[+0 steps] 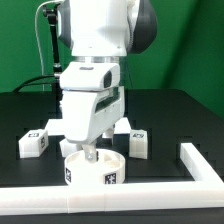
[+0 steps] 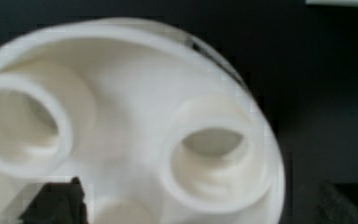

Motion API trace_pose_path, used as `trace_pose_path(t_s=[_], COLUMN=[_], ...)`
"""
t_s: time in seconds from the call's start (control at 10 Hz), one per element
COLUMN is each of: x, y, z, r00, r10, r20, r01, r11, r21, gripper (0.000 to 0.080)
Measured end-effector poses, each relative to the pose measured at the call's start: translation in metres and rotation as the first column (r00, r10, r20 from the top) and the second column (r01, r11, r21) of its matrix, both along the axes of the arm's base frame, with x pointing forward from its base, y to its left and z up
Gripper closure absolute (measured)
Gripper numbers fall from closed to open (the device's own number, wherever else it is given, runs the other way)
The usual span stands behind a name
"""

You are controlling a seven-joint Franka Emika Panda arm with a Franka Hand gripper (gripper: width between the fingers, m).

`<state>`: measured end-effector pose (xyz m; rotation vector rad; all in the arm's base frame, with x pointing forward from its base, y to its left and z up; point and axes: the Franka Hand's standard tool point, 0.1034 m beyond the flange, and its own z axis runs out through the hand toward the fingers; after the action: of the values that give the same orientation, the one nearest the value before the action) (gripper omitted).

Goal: Assemble stool

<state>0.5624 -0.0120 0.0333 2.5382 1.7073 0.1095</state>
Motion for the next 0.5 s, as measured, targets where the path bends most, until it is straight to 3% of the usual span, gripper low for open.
trace_pose_path(t_s=[0.5], x=[-0.0047], y=[-0.0058], z=[-0.0057], r00=[0.998], r10=[0.056], r20=[-0.013], r01=[-0.057], r11=[0.998], r21=[-0.005], gripper=[0.015])
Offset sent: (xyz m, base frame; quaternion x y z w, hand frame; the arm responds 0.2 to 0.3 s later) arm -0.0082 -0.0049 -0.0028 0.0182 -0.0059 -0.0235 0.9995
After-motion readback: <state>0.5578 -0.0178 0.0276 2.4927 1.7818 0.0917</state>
